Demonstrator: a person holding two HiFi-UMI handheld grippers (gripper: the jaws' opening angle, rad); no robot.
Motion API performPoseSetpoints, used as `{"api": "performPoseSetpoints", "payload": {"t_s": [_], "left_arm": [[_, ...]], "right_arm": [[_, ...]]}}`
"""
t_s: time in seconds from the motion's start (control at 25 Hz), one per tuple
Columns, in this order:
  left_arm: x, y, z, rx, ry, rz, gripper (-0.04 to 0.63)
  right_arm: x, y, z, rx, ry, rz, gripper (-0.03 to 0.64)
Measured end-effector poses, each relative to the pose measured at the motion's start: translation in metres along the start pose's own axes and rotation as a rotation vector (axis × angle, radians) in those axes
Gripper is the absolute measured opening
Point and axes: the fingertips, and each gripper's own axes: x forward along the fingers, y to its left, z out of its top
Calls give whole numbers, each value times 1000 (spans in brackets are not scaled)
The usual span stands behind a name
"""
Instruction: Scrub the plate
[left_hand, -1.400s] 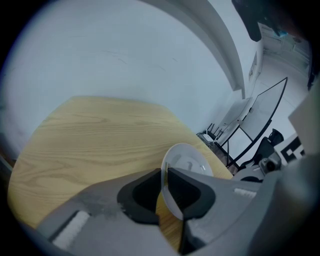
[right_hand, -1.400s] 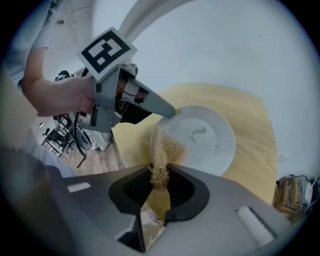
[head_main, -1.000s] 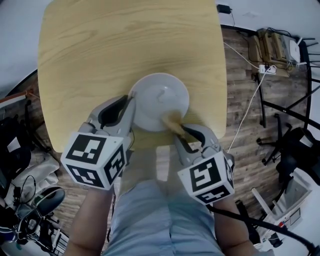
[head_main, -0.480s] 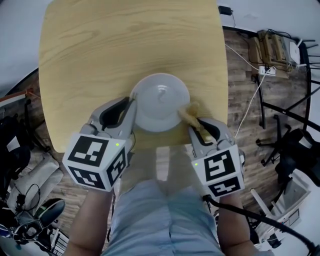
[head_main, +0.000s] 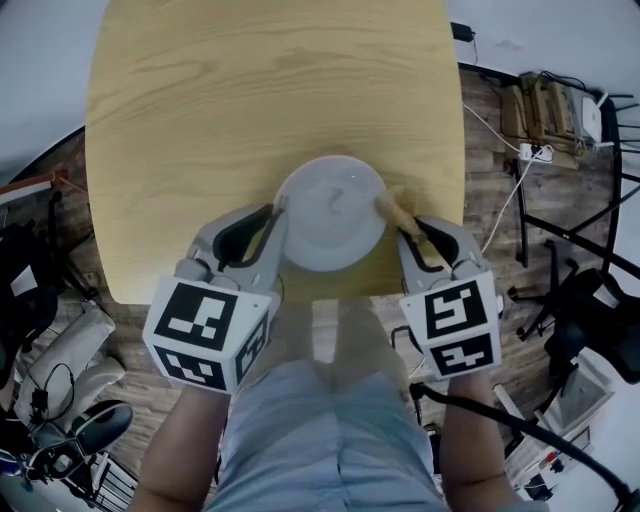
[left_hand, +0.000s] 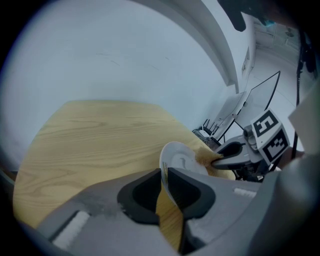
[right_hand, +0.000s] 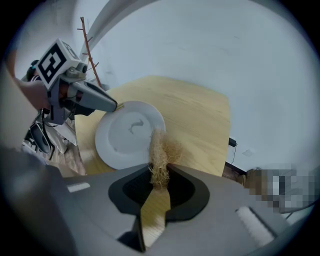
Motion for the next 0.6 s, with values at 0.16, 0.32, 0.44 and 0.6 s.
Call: {"api": "performPoseSetpoints", "payload": {"t_s": [0.16, 0.32, 0.44, 0.6], "left_arm": [[-2, -1, 4, 3, -11, -6, 66], [-4, -1, 5, -1, -20, -10, 66], [-4, 1, 3, 1, -18, -9, 66], [-5, 3, 4, -9, -22, -5, 66]], "right_arm": [[5, -5, 13, -15, 4, -17, 72], [11, -6, 25, -44, 10, -29, 72], [15, -6, 35, -73, 13, -37, 72], [18, -3, 49, -117, 6, -39, 72]]}}
